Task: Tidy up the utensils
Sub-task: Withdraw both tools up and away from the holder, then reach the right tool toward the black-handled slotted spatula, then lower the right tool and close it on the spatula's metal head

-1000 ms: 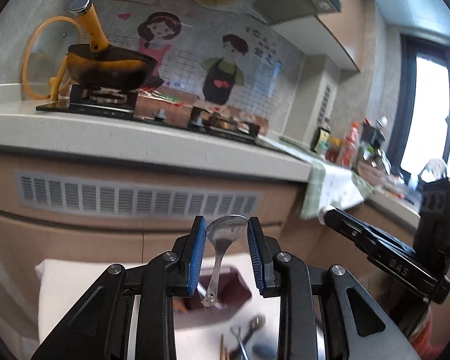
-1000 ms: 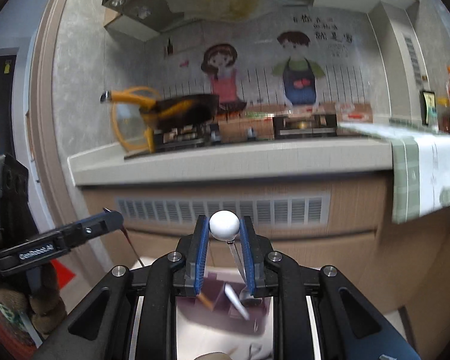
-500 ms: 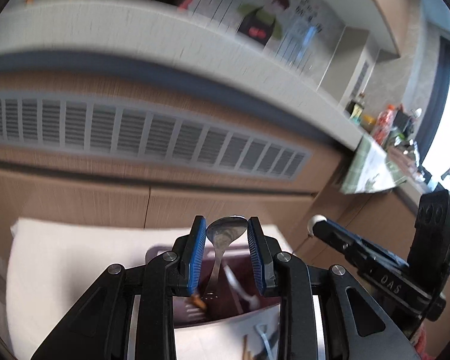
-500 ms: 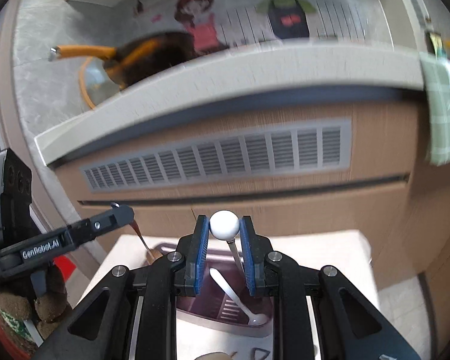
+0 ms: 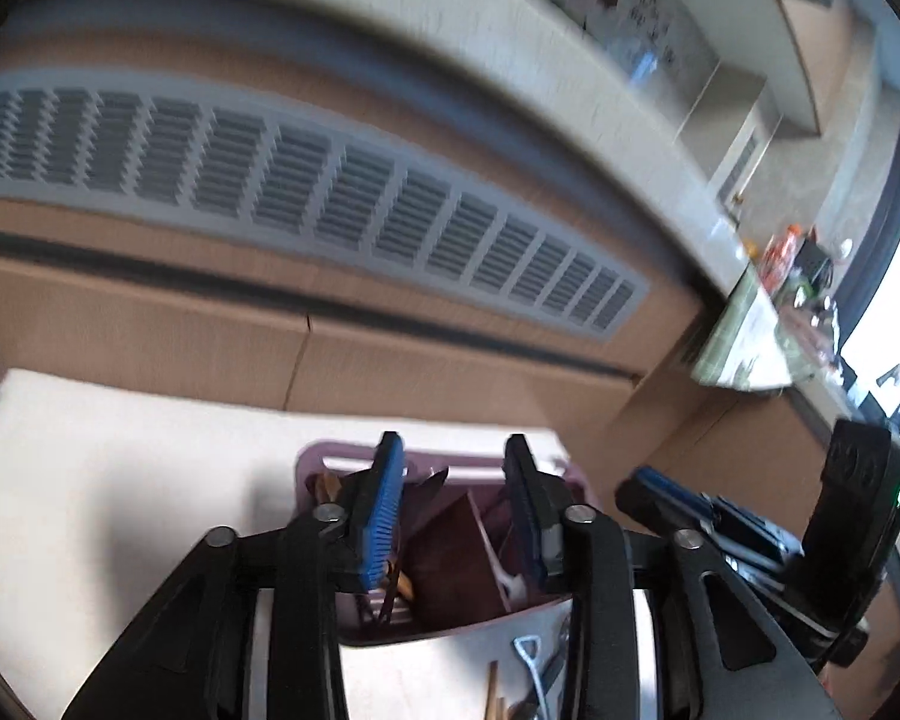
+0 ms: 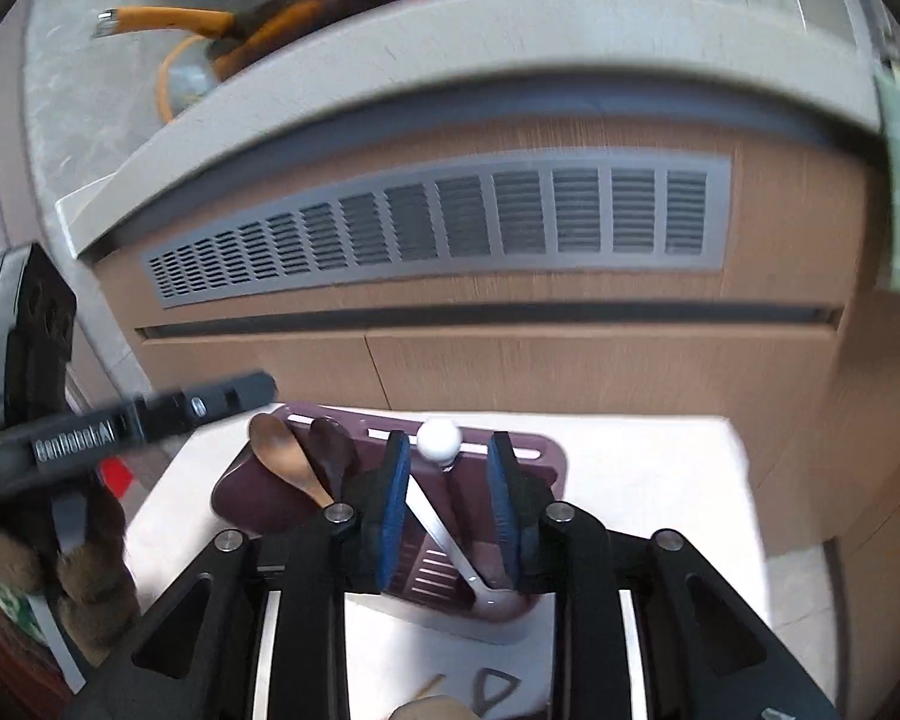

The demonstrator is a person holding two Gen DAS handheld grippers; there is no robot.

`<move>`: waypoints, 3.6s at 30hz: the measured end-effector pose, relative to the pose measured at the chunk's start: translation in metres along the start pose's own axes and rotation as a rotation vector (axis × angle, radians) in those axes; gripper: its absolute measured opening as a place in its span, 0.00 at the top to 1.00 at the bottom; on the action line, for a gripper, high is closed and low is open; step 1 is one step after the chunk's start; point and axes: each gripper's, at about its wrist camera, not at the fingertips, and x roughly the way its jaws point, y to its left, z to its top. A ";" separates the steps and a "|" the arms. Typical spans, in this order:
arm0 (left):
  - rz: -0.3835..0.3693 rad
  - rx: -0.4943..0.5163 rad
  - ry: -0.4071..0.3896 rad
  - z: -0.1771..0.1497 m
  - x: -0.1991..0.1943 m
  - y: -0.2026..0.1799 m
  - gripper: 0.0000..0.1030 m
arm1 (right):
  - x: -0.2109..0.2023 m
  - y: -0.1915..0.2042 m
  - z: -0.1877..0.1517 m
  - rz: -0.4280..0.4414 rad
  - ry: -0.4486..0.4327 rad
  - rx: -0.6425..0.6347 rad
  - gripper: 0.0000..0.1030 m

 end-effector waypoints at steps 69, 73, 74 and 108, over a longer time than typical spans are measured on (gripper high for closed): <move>0.426 -0.037 0.174 -0.156 -0.139 0.063 0.53 | -0.036 0.168 -0.190 0.373 0.384 -0.696 0.63; 0.428 -0.022 0.182 -0.160 -0.142 0.063 0.53 | -0.010 0.175 -0.187 0.313 0.421 -0.728 0.63; 0.427 -0.022 0.186 -0.161 -0.142 0.064 0.53 | -0.006 0.173 -0.185 0.303 0.426 -0.715 0.63; 0.387 0.016 0.224 -0.162 -0.136 0.053 0.53 | -0.050 0.113 -0.182 0.263 0.491 -0.400 0.72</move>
